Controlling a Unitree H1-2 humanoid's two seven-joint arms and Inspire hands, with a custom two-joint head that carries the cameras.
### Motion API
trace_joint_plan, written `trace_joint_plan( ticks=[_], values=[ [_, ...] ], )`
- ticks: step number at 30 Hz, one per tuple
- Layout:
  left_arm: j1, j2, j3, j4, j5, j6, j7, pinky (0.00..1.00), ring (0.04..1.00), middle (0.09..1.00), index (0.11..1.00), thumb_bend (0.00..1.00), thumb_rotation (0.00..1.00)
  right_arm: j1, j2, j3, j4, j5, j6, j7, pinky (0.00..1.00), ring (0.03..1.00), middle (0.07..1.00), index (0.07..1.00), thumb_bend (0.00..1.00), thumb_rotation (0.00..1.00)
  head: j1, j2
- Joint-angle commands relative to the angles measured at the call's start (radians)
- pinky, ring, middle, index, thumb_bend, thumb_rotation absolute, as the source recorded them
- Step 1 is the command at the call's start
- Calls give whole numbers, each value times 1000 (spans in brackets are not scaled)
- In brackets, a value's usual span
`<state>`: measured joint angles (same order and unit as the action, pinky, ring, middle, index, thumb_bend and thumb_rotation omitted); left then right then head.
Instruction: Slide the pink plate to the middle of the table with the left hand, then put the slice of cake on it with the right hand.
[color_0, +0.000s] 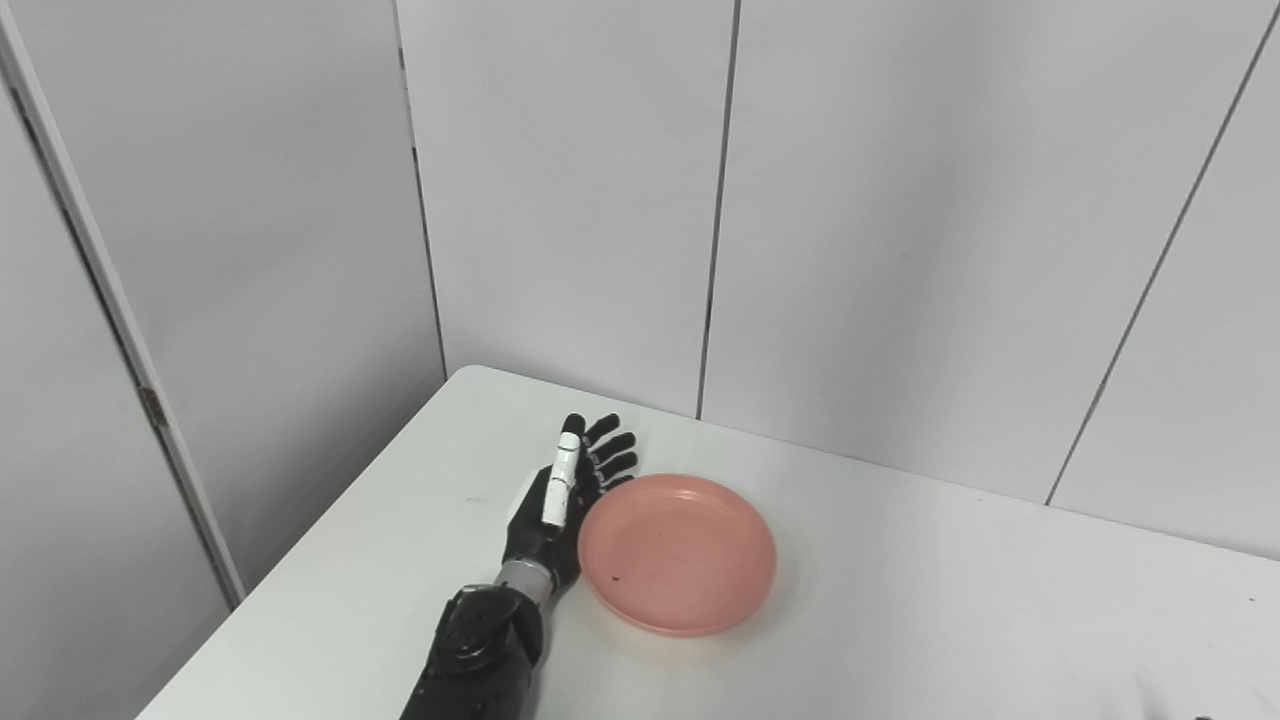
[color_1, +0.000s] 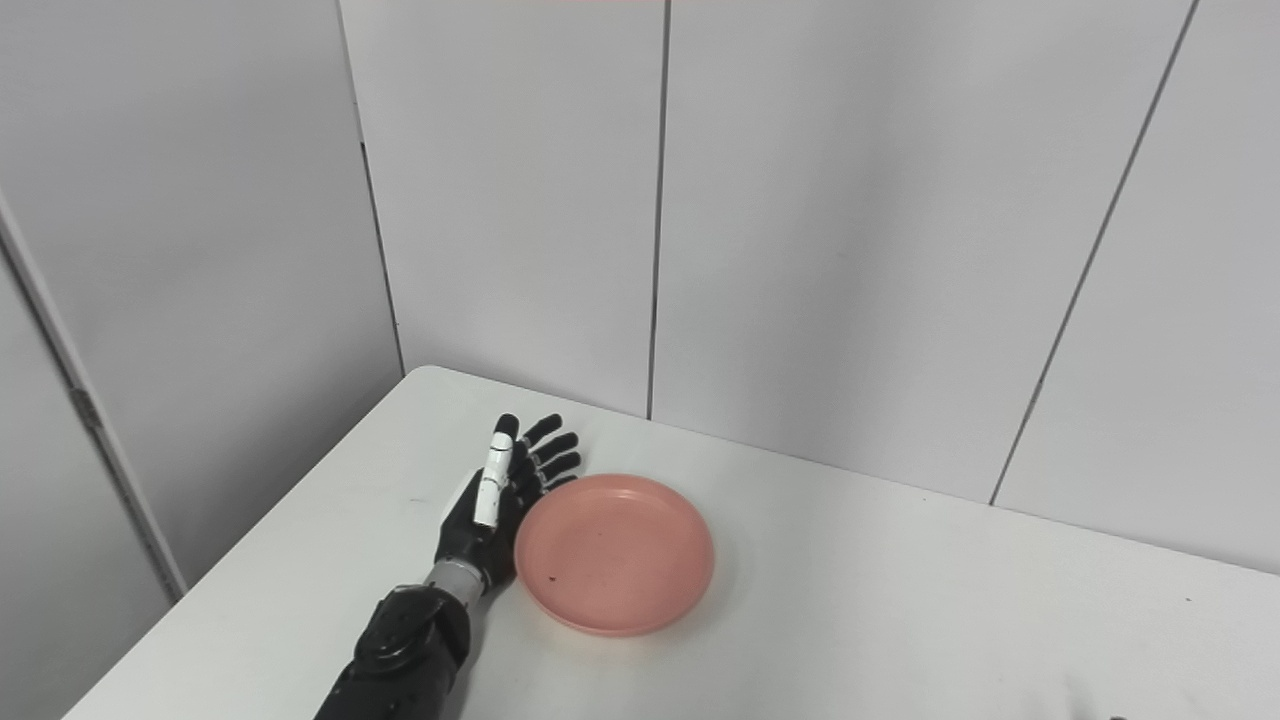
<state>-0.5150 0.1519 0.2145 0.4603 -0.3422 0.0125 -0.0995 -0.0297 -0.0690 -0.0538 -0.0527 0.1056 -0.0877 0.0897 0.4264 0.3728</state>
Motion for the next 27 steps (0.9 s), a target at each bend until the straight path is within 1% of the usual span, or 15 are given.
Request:
trace_joint_plan(
  ticks=[1,3,4,7,10,11,13,18,21,22,23,24,25,26,27],
  values=[
    [14,-7,-11,-22,-3,52,-6,833,857,849,846,751,992,2,6,12,-25,-17,-20,-4,1000,1000,1000,1000,457,979,-27,7],
    [22,-13,-23,-47,5,76,-4,832,861,852,848,744,998,1,-3,25,-21,-26,-26,8,1000,1000,1000,1000,461,995,-50,13],
    [27,-17,-32,-56,11,85,-5,835,865,855,850,739,1000,1,-5,28,-20,-29,-27,9,1000,1000,1000,1000,485,998,-61,16],
    [39,-30,-56,-67,27,74,-8,849,871,857,849,726,1000,-1,3,33,-25,-28,-10,0,1000,1000,1000,1000,564,987,-106,25],
    [50,-43,-72,-86,38,71,-3,860,874,858,853,722,1000,-5,8,37,-22,-29,-14,-3,1000,1000,1000,1000,579,974,-135,32],
    [55,-46,-82,-98,45,80,-5,862,875,859,853,722,1000,-7,11,41,-24,-37,-15,-7,1000,1000,1000,1000,580,972,-173,42],
    [68,-48,-102,-122,47,98,-19,864,880,865,862,743,1000,-9,17,48,-34,-49,-14,-13,1000,993,1000,1000,595,949,-208,52],
    [103,-62,-142,-181,66,122,-28,864,885,876,875,736,1000,-10,32,70,-65,-100,-20,-35,1000,984,1000,1000,547,893,-324,88],
    [126,-84,-146,-218,56,129,-27,875,888,877,877,728,1000,-2,42,79,-106,-117,10,-45,1000,982,1000,1000,521,863,-374,103],
    [133,-88,-146,-230,55,133,-27,874,888,876,875,725,1000,0,48,84,-117,-124,20,-50,1000,982,1000,1000,512,853,-409,112],
    [137,-90,-146,-237,55,135,-28,876,890,878,876,720,1000,1,52,86,-124,-128,26,-53,997,981,1000,1000,501,844,-409,112],
    [145,-95,-147,-249,55,135,-29,877,891,879,876,718,1000,1,61,91,-135,-138,38,-58,996,981,1000,1000,497,840,-448,128],
    [150,-98,-147,-257,54,136,-30,877,894,883,877,711,1000,1,68,94,-143,-145,48,-62,994,979,999,1000,492,837,-448,128],
    [156,-99,-148,-269,51,144,-35,882,900,889,881,706,1000,-1,75,99,-152,-153,60,-65,996,980,999,1000,490,835,-482,150],
    [160,-100,-149,-278,49,149,-38,888,905,894,885,704,1000,-2,79,102,-158,-159,69,-67,999,983,1000,1000,491,835,-482,150]
  ],
)
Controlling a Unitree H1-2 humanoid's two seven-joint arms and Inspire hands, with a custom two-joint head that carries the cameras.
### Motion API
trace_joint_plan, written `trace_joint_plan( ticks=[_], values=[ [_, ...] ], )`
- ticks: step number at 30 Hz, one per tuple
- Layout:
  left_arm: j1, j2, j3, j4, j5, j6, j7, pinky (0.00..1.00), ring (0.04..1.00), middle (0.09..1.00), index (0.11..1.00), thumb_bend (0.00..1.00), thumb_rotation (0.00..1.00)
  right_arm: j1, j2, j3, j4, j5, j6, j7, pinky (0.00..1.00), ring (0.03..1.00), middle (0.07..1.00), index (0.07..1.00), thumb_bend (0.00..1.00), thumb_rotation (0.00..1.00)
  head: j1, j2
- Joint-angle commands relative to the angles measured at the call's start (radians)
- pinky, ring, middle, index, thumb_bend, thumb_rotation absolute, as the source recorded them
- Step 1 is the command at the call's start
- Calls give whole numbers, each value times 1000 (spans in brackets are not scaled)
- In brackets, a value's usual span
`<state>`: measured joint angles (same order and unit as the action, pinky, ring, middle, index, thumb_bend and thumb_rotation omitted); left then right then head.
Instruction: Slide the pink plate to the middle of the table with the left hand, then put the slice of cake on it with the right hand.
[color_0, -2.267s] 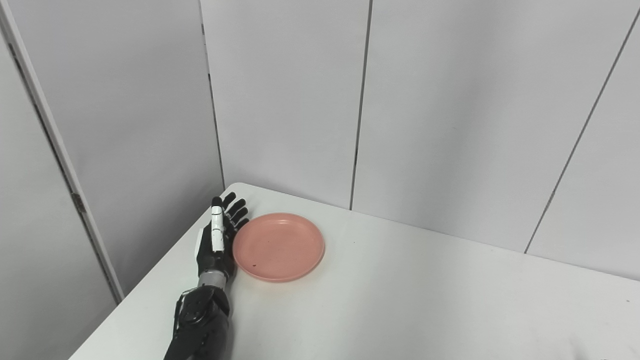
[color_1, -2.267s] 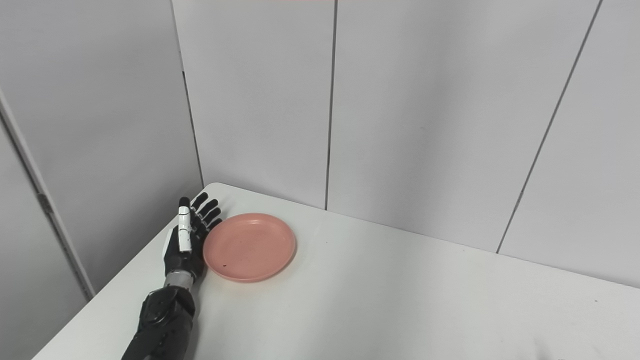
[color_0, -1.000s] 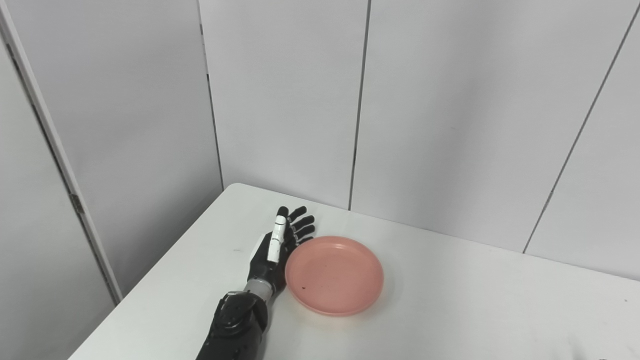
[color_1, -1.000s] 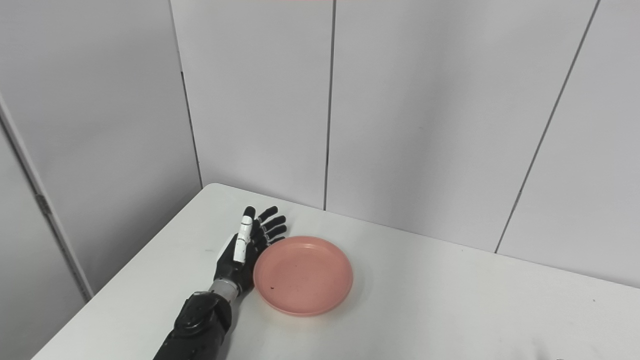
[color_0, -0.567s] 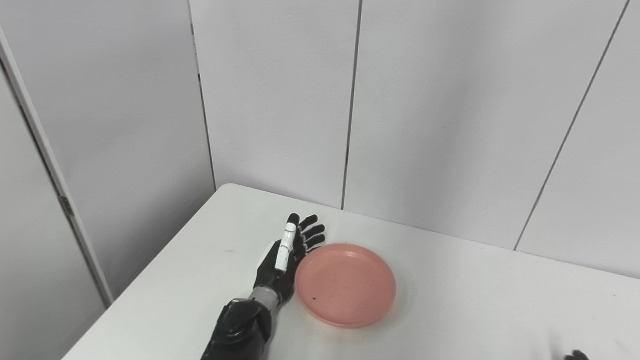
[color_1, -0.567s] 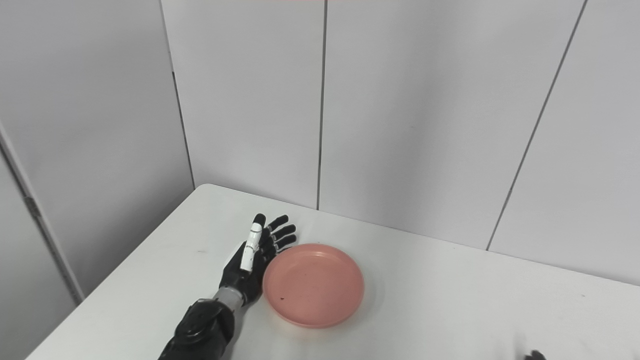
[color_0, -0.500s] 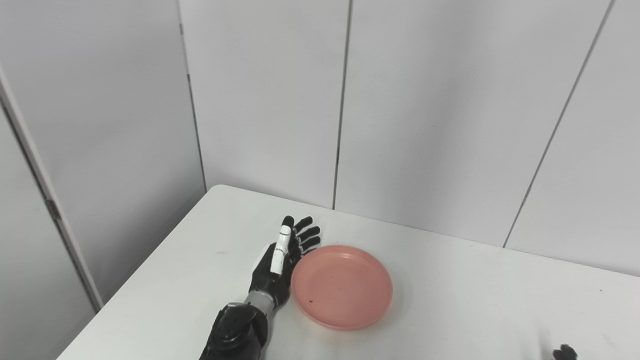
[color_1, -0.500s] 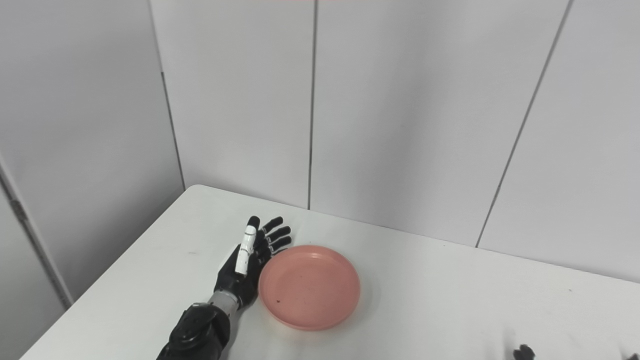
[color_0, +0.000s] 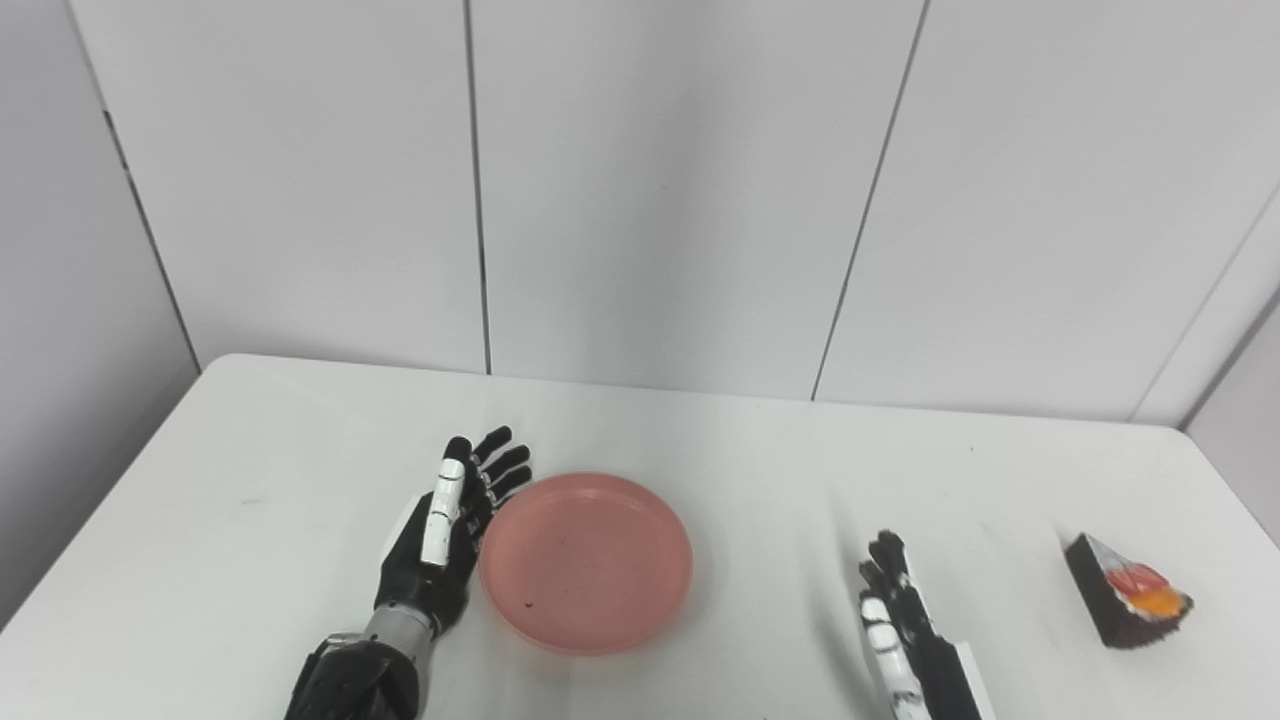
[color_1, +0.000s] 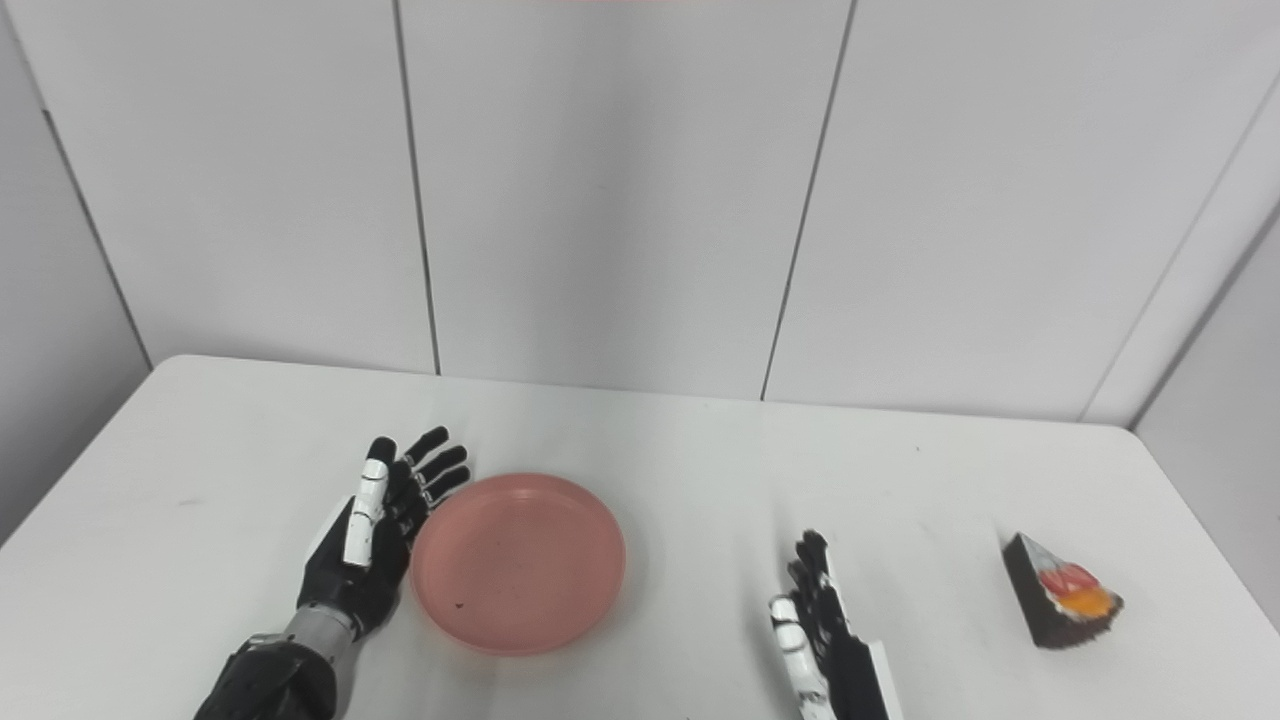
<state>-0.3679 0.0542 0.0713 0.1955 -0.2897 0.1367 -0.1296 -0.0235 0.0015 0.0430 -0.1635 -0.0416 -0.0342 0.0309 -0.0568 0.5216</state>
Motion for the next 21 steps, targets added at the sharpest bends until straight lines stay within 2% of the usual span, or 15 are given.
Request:
trace_joint_plan(
  ticks=[1,3,7,12,17,21],
  values=[
    [23,-7,-6,-32,-12,35,-12,888,905,895,886,704,1000,-12,14,10,-53,-18,25,-10,999,983,1000,1000,491,836,-32,14],
    [41,-17,-9,-65,-18,45,-14,901,912,902,888,682,1000,-20,19,18,-55,-31,37,-12,998,986,1000,1000,477,831,-55,27],
    [68,-35,-21,-117,-5,62,-4,906,920,908,896,684,996,-28,28,26,-63,-43,61,-16,1000,986,1000,1000,521,839,-91,58],
    [78,-65,-28,-144,-7,66,0,906,917,906,900,671,981,-49,35,27,-72,-55,77,-25,994,986,1000,1000,503,842,-111,100],
    [89,-91,-37,-155,-8,59,-5,926,935,927,917,686,951,-54,32,21,-66,-64,67,-28,982,1000,1000,1000,511,858,-122,104],
    [102,-98,-61,-163,-5,52,-20,948,950,943,942,674,978,-60,33,15,-68,-86,74,-43,997,1000,1000,1000,525,861,-137,105]
  ],
)
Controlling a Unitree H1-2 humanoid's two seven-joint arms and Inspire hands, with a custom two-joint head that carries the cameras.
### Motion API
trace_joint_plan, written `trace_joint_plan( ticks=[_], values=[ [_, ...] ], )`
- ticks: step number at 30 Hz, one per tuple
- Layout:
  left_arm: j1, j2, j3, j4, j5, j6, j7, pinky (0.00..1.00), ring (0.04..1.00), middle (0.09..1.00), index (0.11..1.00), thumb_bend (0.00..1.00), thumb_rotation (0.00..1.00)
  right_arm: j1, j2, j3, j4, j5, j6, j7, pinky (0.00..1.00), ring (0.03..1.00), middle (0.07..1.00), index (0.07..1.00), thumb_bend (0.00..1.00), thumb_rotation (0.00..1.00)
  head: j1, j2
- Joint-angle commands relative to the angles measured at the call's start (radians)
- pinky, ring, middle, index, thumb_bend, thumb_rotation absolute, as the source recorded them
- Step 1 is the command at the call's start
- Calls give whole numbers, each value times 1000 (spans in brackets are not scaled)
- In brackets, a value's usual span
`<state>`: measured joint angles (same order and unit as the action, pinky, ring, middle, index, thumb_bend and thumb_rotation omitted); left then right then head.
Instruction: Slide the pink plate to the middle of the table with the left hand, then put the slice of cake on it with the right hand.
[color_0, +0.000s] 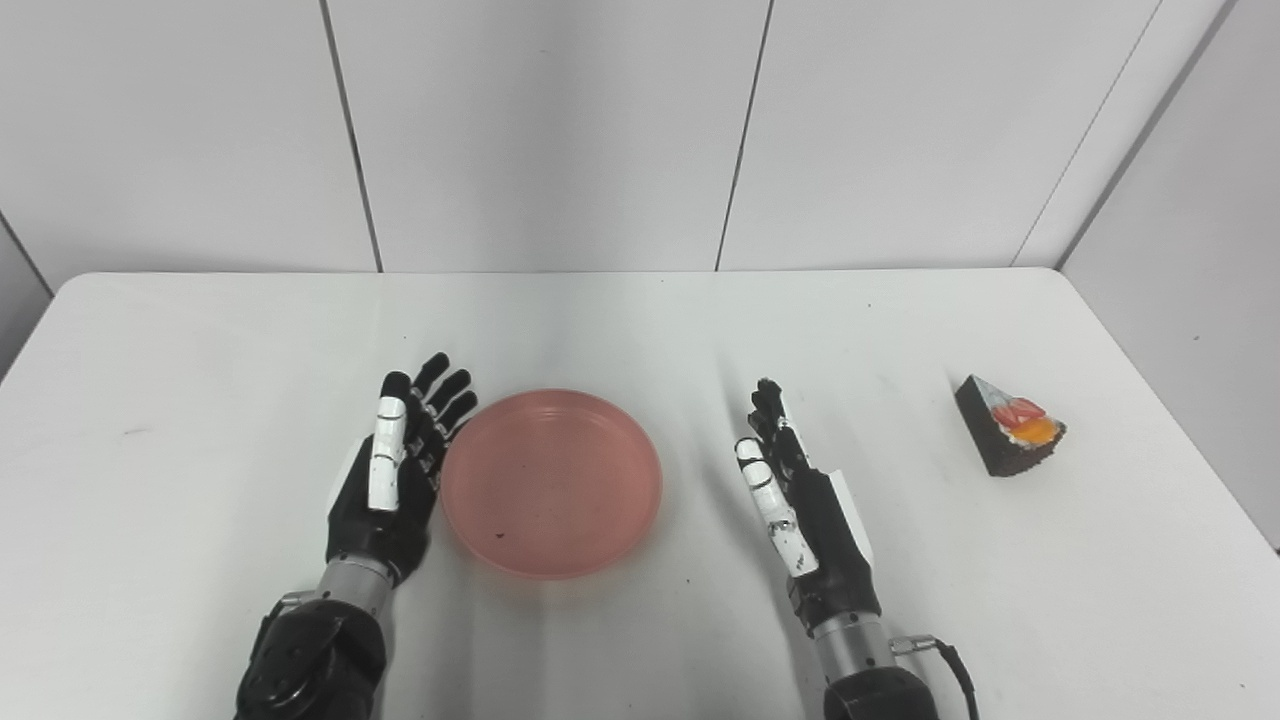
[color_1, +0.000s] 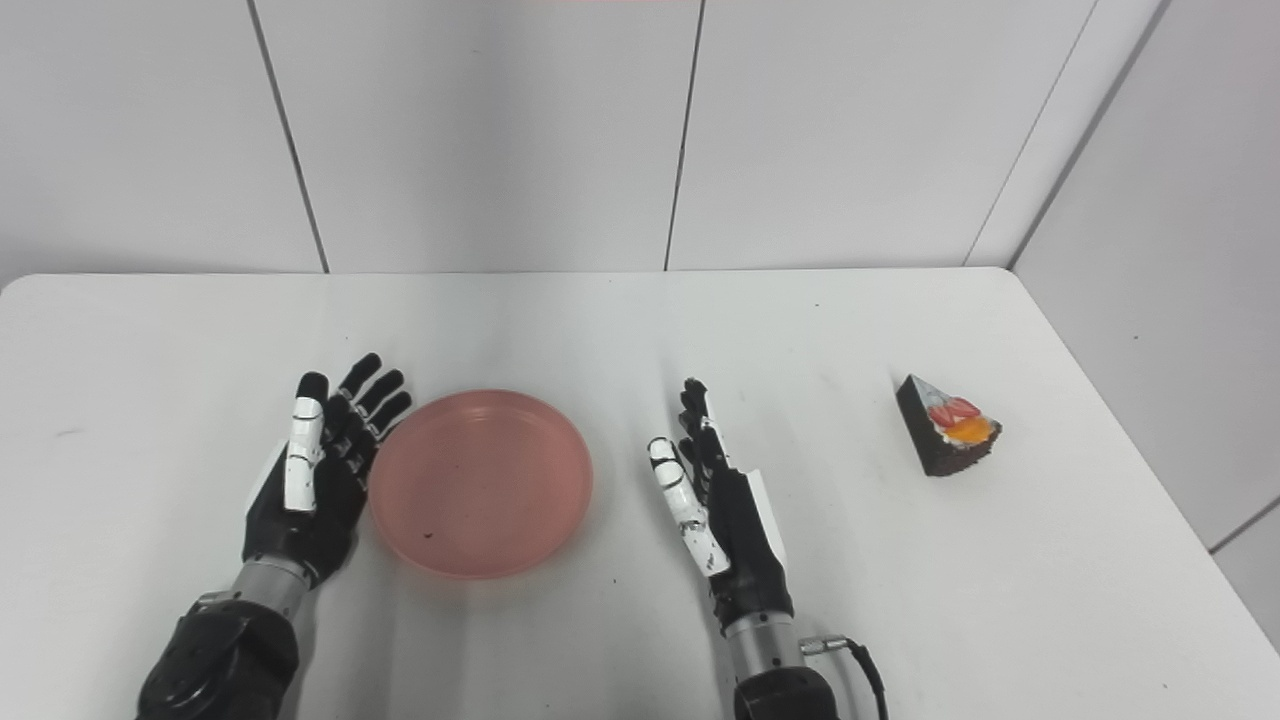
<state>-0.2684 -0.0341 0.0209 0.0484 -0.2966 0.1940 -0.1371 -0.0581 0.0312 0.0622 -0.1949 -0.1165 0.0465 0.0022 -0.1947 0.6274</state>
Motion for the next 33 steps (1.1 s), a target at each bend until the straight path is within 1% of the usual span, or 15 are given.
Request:
trace_joint_plan(
  ticks=[1,7,11,12,15,16,17,19,20,21,23,26,28,30,33],
  values=[
    [5,-9,-16,-20,1,-4,-17,949,951,944,943,672,980,-30,1,-10,-33,-14,-10,-19,999,1000,1000,1000,530,865,0,-4],
    [12,-18,-33,-36,13,3,-8,942,950,937,924,647,961,-56,-22,-48,-26,-16,-25,-37,1000,996,993,1000,555,853,-3,-12],
    [14,-25,-42,-30,29,-5,-2,942,949,933,917,657,952,-112,-74,-102,-29,-47,-25,-60,991,983,981,998,559,842,-24,-28],
    [14,-27,-45,-24,35,-11,-1,945,948,932,915,660,958,-126,-94,-114,-30,-63,-16,-62,983,987,985,995,562,816,-34,-37],
    [9,-31,-54,-4,52,-29,-2,950,950,934,917,658,968,-162,-157,-140,-61,-168,63,-80,962,977,974,986,571,803,-58,-52],
    [7,-31,-56,2,55,-34,-3,951,951,935,917,653,974,-169,-171,-144,-69,-203,83,-86,935,957,957,972,582,790,-58,-52],
    [6,-30,-58,11,57,-43,-7,952,952,935,917,651,977,-182,-191,-155,-89,-221,135,-77,921,947,948,965,588,783,-74,-63],
    [4,-25,-61,28,62,-63,-13,950,951,936,918,641,977,-207,-237,-176,-119,-244,219,-49,937,951,948,960,615,687,-95,-76],
    [5,-21,-62,34,64,-70,-16,946,947,933,915,641,975,-216,-262,-183,-129,-251,247,-33,935,960,959,961,632,616,-104,-80],
    [5,-16,-62,41,63,-77,-21,948,947,933,916,637,979,-221,-288,-184,-135,-270,270,-21,925,963,965,961,645,592,-113,-83],
    [4,-8,-58,55,57,-88,-29,948,946,933,916,635,981,-224,-320,-179,-142,-296,298,-8,914,964,970,961,659,573,-131,-90],
    [2,4,-54,66,54,-95,-45,945,951,938,920,642,971,-231,-370,-169,-161,-353,370,16,887,953,971,963,697,560,-156,-99],
    [1,12,-49,77,49,-102,-57,944,953,941,923,648,961,-237,-393,-165,-159,-401,394,12,856,934,961,955,710,544,-171,-103],
    [0,18,-45,83,42,-105,-65,944,954,941,925,650,963,-243,-404,-166,-156,-441,411,11,813,902,937,943,722,511,-181,-106],
    [-1,26,-40,90,35,-109,-78,951,955,941,927,645,967,-253,-412,-188,-146,-475,422,15,795,899,934,933,730,467,-195,-110]
  ],
)
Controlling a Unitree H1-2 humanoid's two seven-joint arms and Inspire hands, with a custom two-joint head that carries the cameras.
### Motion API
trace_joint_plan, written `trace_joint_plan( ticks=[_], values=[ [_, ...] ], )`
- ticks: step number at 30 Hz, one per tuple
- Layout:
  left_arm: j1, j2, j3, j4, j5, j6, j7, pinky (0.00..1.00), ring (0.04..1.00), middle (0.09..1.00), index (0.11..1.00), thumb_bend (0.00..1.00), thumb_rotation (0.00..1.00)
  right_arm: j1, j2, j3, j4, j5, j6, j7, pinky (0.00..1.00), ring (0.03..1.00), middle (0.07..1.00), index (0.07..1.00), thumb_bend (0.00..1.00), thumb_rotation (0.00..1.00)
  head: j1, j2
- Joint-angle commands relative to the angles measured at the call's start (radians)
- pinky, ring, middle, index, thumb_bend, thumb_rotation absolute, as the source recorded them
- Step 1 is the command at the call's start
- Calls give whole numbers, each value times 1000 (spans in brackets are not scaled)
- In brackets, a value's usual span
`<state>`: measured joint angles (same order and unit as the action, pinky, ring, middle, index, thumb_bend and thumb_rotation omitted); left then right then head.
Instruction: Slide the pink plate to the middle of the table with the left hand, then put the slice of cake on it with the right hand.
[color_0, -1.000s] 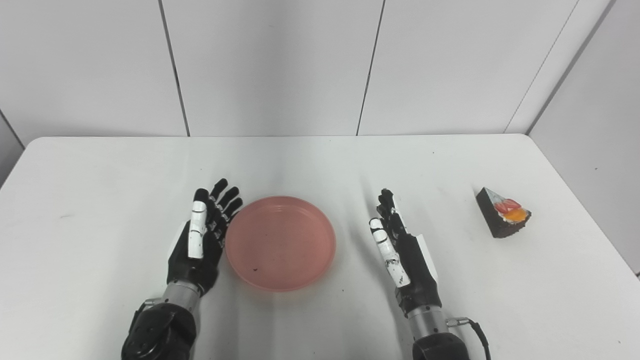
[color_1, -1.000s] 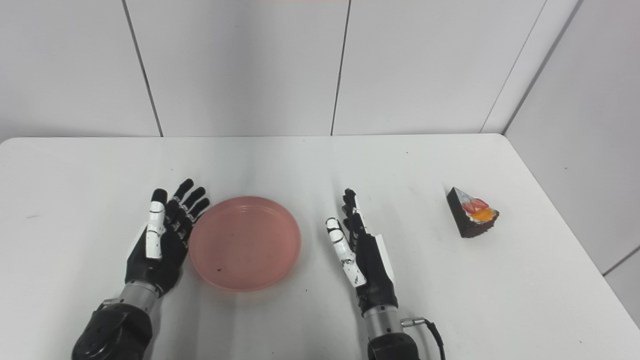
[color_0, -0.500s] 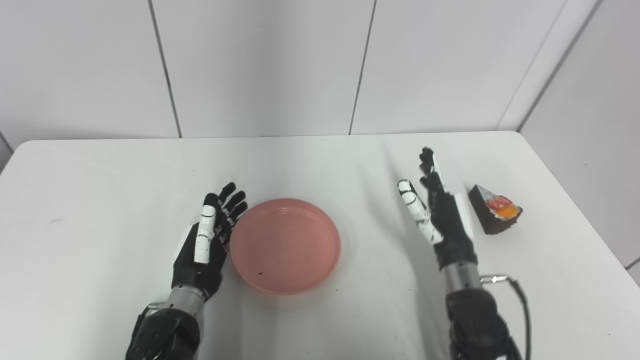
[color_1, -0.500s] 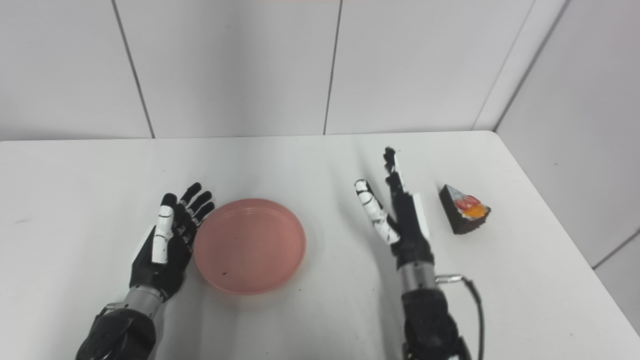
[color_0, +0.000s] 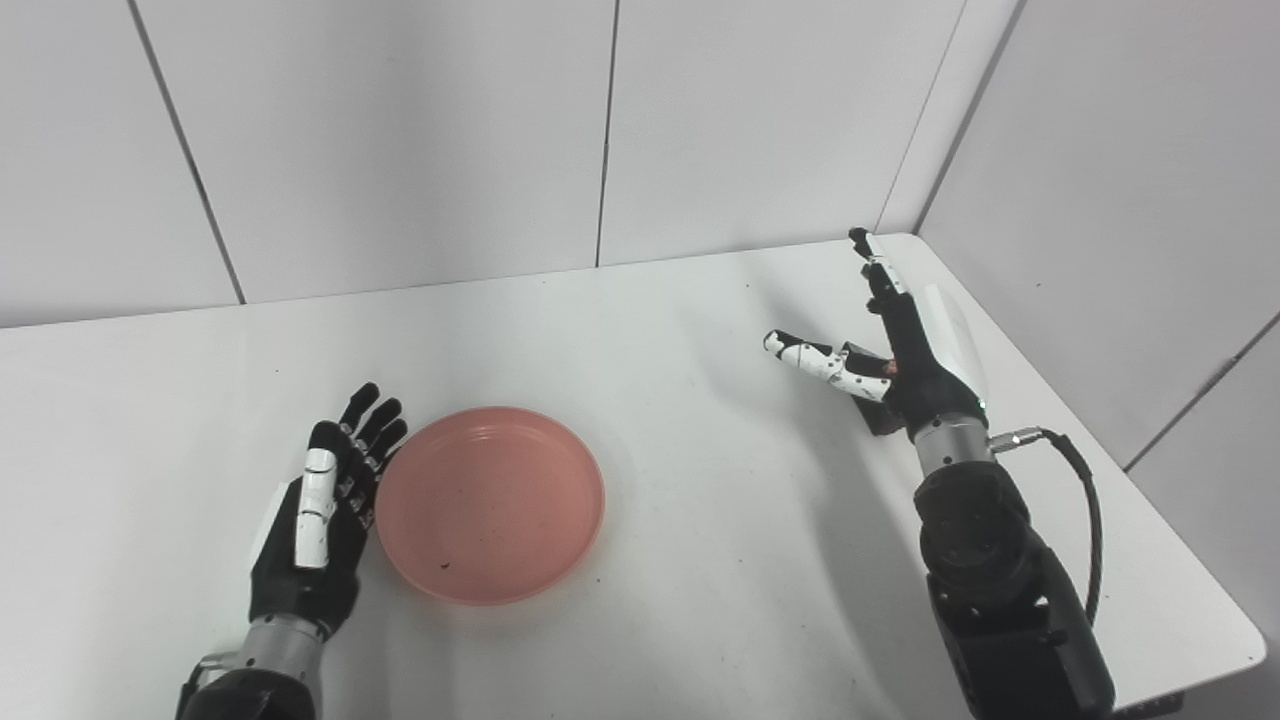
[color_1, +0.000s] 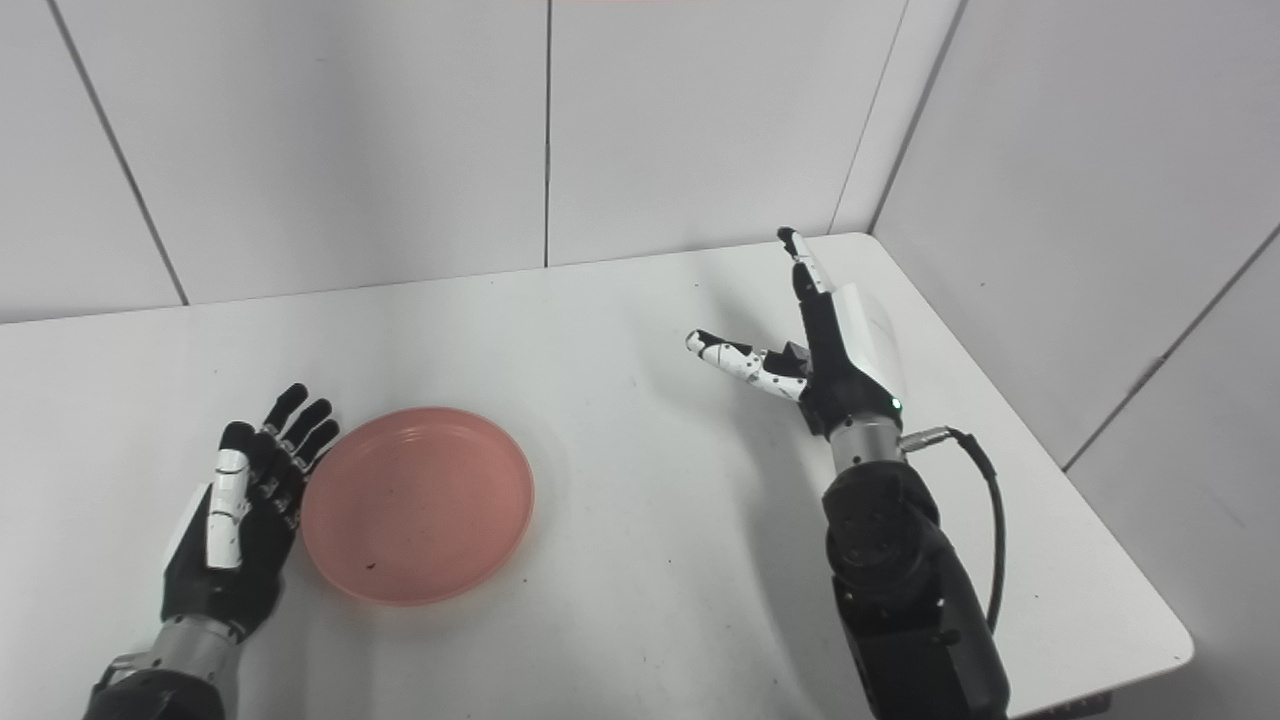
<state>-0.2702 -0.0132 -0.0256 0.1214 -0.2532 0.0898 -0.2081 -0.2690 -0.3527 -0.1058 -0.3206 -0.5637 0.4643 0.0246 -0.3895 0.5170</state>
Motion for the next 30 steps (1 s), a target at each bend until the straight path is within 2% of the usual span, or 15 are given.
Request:
trace_joint_plan(
  ticks=[1,13,19,28,30],
  values=[
    [1,6,9,19,-12,-8,-12,952,955,941,927,643,967,-44,-32,-27,-12,-35,4,-9,793,901,934,931,730,459,-11,-2],
    [-4,22,20,51,-16,-41,-34,932,950,943,923,629,979,-55,-39,-77,83,-132,5,-18,792,906,919,911,754,426,-37,-8],
    [-3,24,20,49,-18,-41,-39,928,947,940,918,624,972,-56,-59,-69,144,-187,5,-9,782,894,911,906,752,389,-40,-6],
    [2,22,13,35,-9,-31,-36,928,947,941,922,623,977,-53,-77,-62,252,-164,-5,-45,826,900,903,896,752,343,-37,-4],
    [4,23,11,29,-7,-25,-35,936,952,944,925,621,989,-55,-81,-59,280,-157,-9,-56,783,889,900,891,737,319,-37,-4]
  ],
)
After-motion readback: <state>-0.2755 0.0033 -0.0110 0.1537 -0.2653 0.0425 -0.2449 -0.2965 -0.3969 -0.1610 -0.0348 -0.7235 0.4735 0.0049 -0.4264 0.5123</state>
